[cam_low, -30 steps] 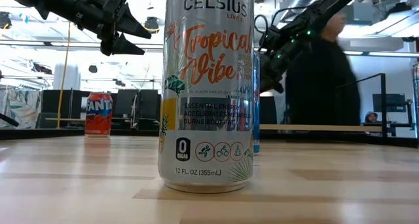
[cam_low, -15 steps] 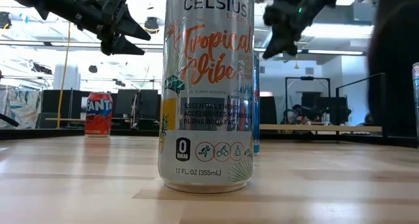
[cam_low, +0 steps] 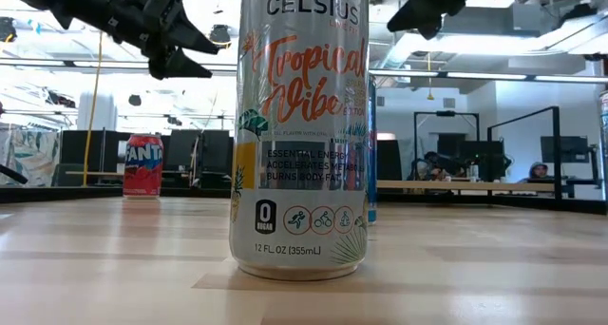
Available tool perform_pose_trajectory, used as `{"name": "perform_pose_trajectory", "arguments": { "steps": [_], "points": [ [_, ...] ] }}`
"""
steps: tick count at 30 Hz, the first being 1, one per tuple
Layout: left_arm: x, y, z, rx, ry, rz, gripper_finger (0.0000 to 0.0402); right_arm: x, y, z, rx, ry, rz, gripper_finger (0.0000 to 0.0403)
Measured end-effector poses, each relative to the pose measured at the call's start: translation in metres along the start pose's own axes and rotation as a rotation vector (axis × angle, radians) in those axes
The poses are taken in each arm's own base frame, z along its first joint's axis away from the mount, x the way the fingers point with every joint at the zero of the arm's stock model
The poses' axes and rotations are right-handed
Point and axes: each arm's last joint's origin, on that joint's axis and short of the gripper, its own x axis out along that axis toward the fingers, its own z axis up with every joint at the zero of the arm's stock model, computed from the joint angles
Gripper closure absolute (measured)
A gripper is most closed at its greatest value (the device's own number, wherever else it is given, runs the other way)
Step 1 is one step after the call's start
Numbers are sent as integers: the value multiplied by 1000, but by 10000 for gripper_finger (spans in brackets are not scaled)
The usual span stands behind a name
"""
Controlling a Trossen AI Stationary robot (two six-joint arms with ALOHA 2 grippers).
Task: Place canned beverage on shelf
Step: Put the top red-white soda can on the shelf
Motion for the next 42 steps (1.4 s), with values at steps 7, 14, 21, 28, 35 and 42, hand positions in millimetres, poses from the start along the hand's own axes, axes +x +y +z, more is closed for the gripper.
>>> {"name": "perform_pose_trajectory", "arguments": {
  "steps": [7, 14, 21, 28, 35, 42],
  "points": [
    [1, 0, 1, 10, -13, -4, 10, 2, 6, -6, 41, -99, 25, 382],
    [7, 3, -3, -17, 26, -39, 10, 10, -14, 4, 201, -110, -18, 382],
    [12, 8, -6, -20, 62, -134, 10, 13, -43, 21, 352, -117, 11, 382],
    [12, 13, -9, 110, 87, -139, 10, 9, -52, 31, 130, -168, -97, 382],
    [26, 15, -11, 89, 83, -81, 10, 25, -65, 38, 74, -213, -147, 382],
    [31, 9, -20, 9, 159, -108, 10, 32, -52, 31, 47, -179, -50, 382]
  ]
}}
